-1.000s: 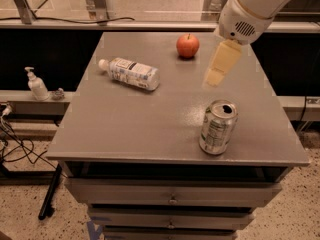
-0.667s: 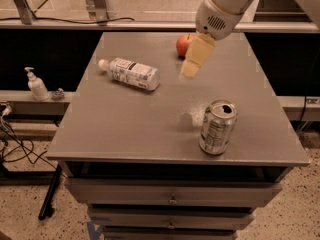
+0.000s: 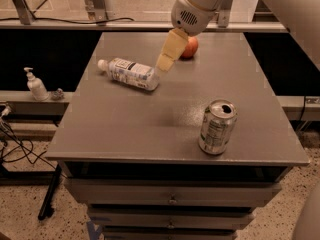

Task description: Place blue plastic bottle upright

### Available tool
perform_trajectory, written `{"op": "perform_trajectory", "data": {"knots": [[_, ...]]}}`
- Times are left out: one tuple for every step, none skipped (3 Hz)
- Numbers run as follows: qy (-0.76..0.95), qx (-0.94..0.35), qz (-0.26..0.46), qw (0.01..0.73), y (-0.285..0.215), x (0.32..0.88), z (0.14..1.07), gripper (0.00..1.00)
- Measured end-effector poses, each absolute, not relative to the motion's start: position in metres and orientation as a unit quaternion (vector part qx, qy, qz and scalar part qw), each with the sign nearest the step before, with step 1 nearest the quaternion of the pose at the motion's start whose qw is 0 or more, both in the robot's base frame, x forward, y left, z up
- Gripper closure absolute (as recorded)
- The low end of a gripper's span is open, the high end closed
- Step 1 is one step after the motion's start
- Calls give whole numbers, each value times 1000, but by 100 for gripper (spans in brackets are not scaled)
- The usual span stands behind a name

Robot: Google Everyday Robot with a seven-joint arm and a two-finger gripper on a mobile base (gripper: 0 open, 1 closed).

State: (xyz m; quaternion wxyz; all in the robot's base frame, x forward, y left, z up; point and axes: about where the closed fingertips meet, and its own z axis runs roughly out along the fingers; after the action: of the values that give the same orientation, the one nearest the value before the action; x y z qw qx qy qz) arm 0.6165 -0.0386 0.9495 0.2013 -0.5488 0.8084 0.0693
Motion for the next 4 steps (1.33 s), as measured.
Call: {"op": "perform_trajectory", "data": {"knots": [[805,-549,74,210,-29,621,948,0],[800,-544,87,238,5,632,941,0],[794,-536,101,269,59,659,930,0],[788,-535,103,287,109,674,923,0]]}}
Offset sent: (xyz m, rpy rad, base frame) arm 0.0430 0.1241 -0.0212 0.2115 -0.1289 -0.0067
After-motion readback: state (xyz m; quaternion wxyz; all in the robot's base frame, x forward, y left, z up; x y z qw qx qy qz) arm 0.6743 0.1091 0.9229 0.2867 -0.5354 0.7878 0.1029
